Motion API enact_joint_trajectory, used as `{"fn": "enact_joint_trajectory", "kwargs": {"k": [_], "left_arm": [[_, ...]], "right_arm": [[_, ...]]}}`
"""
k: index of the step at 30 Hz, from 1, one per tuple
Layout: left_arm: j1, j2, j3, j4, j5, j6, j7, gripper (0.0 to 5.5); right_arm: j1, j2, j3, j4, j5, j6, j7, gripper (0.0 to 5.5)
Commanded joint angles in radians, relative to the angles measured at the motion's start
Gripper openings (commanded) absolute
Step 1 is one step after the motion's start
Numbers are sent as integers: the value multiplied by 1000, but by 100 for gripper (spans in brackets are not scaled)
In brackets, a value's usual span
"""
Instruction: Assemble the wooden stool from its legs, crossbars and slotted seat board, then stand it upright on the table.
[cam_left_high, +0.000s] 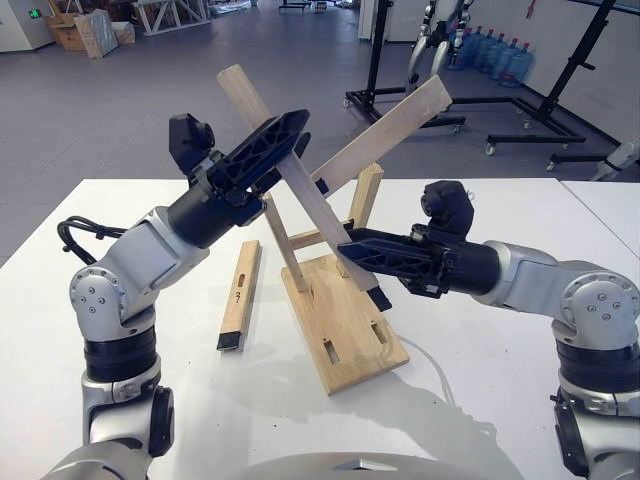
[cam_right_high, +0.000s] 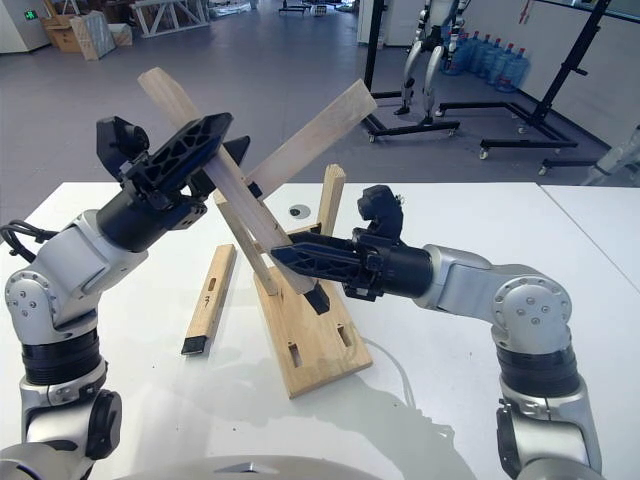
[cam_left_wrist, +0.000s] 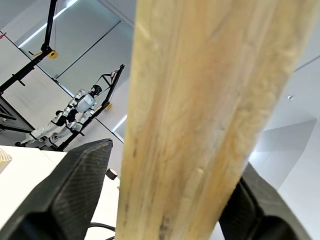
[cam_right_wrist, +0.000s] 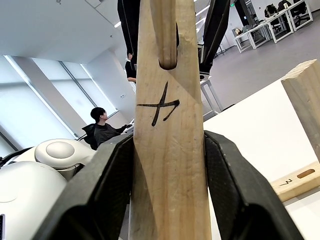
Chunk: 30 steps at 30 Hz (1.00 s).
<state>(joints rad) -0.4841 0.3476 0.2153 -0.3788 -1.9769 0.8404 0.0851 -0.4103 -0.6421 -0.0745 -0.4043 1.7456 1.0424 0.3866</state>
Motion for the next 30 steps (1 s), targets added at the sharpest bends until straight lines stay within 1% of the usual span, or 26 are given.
{"fn": "enact_joint_trajectory", "kwargs": {"k": [1, 4, 14, 16, 17, 20, 23, 25, 27, 28, 30], "left_arm": [[-6, 0, 6, 9, 5, 11, 18, 262], [-6, 1, 3, 6, 5, 12, 22, 224], [10, 20, 13, 4, 5, 0, 38, 223], [25, 39, 9, 0, 5, 2, 39, 222], [32, 53, 4, -3, 5, 0, 42, 212], [54, 89, -12, -14, 11, -10, 49, 206], [75, 115, -23, -26, 37, -20, 45, 205], [90, 132, -32, -49, 84, -21, 33, 205], [124, 153, -65, -112, 213, -8, -14, 205], [157, 168, -100, -159, 330, -8, -62, 204], [214, 186, -162, -227, 519, -28, -146, 204]], "right_arm": [[0, -1, 9, -14, -3, -13, -1, 204], [-2, -2, 13, -14, -5, -12, -3, 204], [-20, 0, 1, -3, -54, -31, 7, 204], [-13, -12, -2, -7, -62, -22, 21, 252], [-6, -22, -5, -11, -56, -17, 28, 273], [16, -59, -25, -18, -37, -2, 48, 322], [58, -117, -81, -11, -12, 4, 74, 374], [120, -174, -132, -4, -59, 14, 121, 409], [214, -240, -172, 36, -193, 10, 199, 451], [263, -266, -179, 71, -277, -10, 241, 471], [317, -285, -177, 123, -388, -44, 309, 506]]}}
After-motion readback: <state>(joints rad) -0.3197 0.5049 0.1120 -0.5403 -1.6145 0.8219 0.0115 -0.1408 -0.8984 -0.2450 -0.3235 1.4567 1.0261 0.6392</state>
